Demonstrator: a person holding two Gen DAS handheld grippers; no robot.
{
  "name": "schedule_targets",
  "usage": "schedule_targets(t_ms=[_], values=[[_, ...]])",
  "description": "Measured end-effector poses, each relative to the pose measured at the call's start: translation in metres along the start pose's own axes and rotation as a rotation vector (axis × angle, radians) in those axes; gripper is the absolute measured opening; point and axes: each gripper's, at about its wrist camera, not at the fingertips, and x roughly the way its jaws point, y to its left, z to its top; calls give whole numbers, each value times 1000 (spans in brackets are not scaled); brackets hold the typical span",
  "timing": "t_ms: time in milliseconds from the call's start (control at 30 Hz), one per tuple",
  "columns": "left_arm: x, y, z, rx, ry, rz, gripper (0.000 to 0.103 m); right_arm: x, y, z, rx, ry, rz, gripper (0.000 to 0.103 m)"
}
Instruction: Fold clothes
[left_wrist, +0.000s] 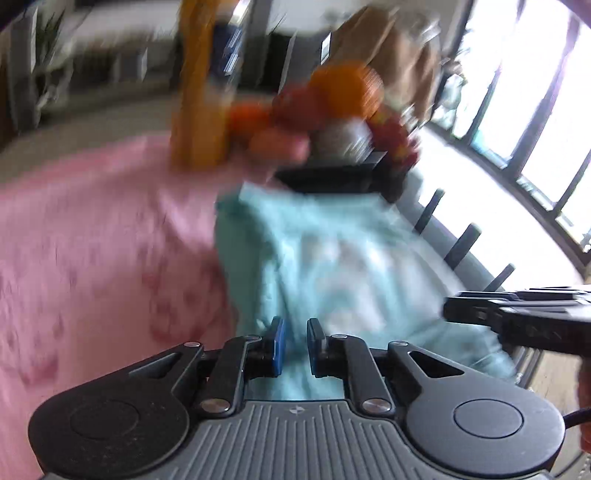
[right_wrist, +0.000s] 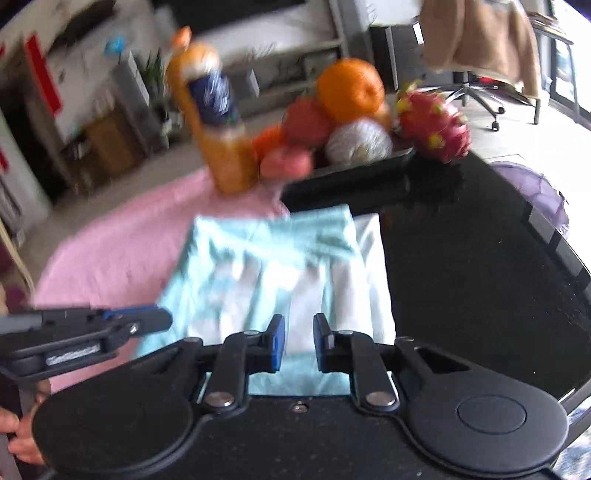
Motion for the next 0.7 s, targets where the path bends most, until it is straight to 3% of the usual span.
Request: schedule_targets(t_ms=[33, 133, 167, 233, 367, 500, 600, 667, 700], values=[[3, 5, -2, -21, 6, -8, 20, 6, 2, -5, -27, 36, -19, 16], [4, 16, -3, -63, 24, -24, 22, 12, 3, -22, -100, 94, -88, 13], [0, 17, -2, -61, 26, -20, 21, 7, 3, -25, -107, 91, -90, 13], [-17, 15, 0, -32, 12, 3, 10, -6, 5, -26, -104, 93, -93, 13], [-42, 2, -9, 55, -22, -51, 9, -37, 10, -28, -109, 46, -45, 15], [-30, -20, -24, 147, 55, -16, 13, -30, 17, -29, -112, 97, 8, 15], [-25, -17, -27, 121, 125, 40, 24, -14, 19, -33, -118, 210, -40, 16], [-38, -21, -22, 128, 142, 85, 27, -22, 24, -30, -120, 203, -59, 16], [-48, -24, -19, 136, 128, 104, 37, -32, 27, -27, -125, 176, -63, 19]])
